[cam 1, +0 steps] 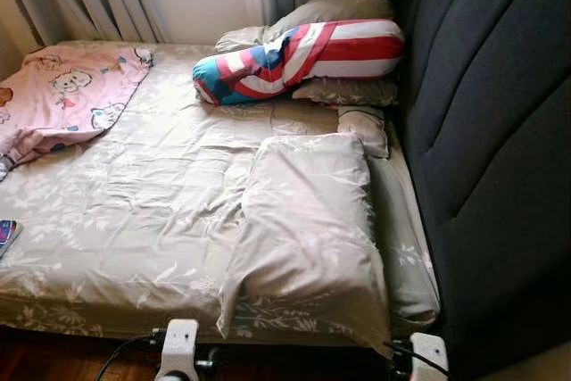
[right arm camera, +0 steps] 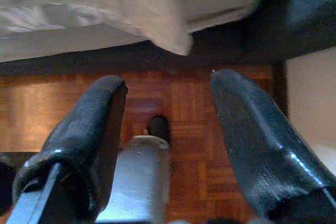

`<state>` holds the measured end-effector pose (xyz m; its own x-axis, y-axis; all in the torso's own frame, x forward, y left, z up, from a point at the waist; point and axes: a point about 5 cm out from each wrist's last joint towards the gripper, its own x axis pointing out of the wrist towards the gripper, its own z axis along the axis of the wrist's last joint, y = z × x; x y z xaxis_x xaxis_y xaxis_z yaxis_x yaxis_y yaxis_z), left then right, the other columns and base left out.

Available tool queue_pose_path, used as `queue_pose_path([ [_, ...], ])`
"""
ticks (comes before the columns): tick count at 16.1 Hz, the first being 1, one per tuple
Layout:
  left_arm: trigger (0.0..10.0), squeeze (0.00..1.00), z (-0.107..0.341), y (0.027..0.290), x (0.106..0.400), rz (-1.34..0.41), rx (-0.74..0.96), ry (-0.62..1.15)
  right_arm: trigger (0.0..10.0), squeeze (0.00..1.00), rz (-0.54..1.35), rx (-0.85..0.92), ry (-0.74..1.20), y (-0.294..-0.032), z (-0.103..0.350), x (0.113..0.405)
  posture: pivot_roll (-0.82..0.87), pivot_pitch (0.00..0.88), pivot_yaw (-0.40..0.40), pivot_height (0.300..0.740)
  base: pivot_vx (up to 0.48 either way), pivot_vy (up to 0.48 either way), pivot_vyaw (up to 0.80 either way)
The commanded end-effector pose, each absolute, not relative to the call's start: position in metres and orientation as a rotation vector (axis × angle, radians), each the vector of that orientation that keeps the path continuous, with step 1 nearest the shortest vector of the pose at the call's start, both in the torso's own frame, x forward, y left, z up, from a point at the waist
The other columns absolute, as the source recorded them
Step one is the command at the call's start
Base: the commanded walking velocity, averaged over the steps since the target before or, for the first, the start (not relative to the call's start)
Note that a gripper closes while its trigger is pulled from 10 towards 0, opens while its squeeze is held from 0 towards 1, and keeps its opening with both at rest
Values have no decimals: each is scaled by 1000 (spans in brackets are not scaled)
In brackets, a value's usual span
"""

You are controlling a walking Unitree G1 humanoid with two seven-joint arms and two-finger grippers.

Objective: Clean up the room

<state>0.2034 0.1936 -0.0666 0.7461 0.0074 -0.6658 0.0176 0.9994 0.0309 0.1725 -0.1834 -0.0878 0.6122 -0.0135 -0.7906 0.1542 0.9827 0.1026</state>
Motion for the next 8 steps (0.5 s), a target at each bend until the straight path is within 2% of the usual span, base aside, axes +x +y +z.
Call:
queue_pose_path([
  [1, 10000, 0, -59, 196, 214, -14, 57, 674, 10000, 0, -104, 183, 875, -180, -85, 178, 32, 35, -6, 740, 0, 0, 0],
  [4, 10000, 0, -42, 193, 236, -27, 45, 548, 10000, 0, -78, 204, 750, -168, -72, 202, 18, 37, -2, 740, 0, 0, 0],
  [8, 10000, 0, -29, 198, 244, -28, 47, 420, 10000, 0, -76, 220, 574, -176, -52, 225, 10, 37, -2, 740, 0, 0, 0],
])
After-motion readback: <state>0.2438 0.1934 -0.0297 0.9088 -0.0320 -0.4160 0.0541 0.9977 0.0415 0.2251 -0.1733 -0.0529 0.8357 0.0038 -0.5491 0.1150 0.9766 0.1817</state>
